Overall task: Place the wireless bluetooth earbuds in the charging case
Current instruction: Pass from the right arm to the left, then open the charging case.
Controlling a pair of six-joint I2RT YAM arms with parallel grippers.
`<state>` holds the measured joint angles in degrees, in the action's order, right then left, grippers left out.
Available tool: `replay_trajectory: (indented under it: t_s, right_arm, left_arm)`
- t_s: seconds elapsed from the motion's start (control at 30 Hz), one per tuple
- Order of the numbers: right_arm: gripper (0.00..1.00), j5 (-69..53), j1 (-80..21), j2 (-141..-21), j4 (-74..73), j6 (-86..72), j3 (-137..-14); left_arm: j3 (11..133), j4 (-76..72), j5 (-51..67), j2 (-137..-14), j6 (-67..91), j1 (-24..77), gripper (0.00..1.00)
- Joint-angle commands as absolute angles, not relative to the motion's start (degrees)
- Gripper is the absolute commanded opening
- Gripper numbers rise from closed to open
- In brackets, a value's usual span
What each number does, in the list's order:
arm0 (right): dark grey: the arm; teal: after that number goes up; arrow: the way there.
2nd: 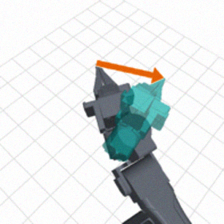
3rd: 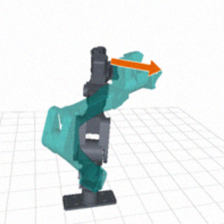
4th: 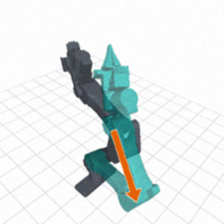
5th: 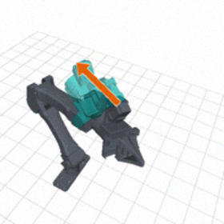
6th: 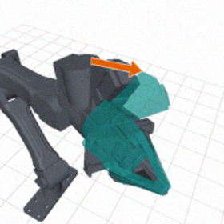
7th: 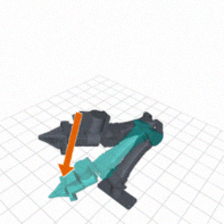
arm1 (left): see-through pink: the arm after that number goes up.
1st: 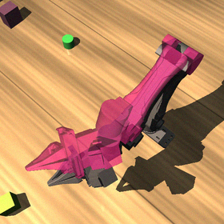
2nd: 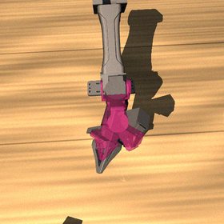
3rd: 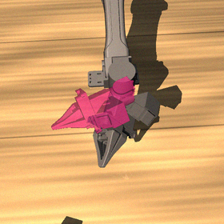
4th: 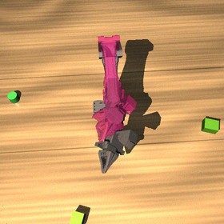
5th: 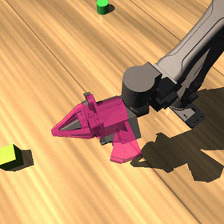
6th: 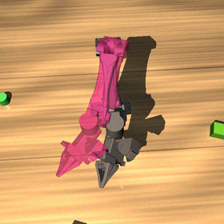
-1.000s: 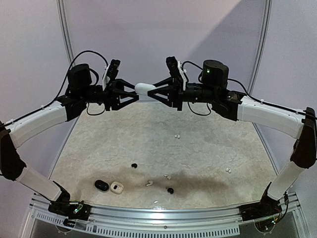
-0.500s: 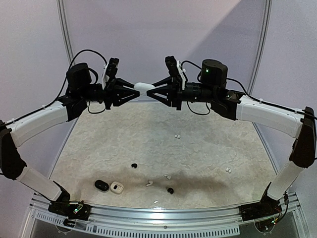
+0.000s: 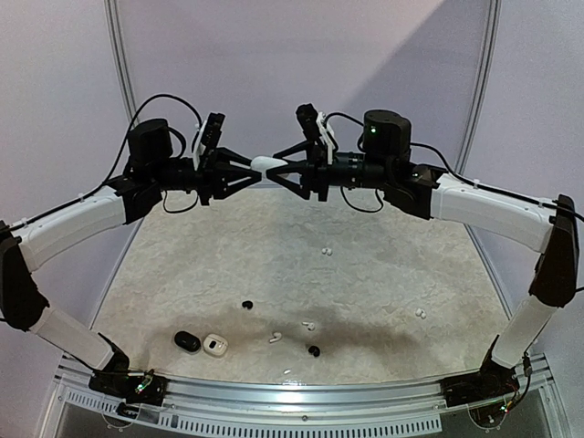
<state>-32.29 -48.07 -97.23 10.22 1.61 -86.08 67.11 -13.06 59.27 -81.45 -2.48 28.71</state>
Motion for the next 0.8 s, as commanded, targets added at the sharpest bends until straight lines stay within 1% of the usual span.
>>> replay_trajectory:
  t_s: [0.0,0.17,0.37,0.5,0.77]
  right_arm:
    - [0.49,-28.36,-48.41,-98.99,7.23,0.97,-88.56]
    - [0.46,-28.05,-48.42,-100.2,5.19,0.62,-90.79]
    - [0.45,-27.11,-48.41,-101.31,3.44,0.7,-91.93]
    - [0.44,-26.56,-48.42,-101.49,2.59,0.85,-91.97]
    - [0.45,-25.24,-48.34,-102.1,0.0,1.1,-92.59]
  left_arm:
    - [66.84,-6.25,58.5,-79.67,-12.98,29.87,0.0]
    - [67.1,2.86,55.37,-78.64,-24.28,30.1,0.0]
    - [66.91,6.6,53.67,-77.74,-30.89,30.24,0.0]
    - [66.68,5.64,54.03,-77.63,-30.15,30.23,0.0]
    - [65.25,0.97,58.74,-77.99,-20.26,30.23,0.0]
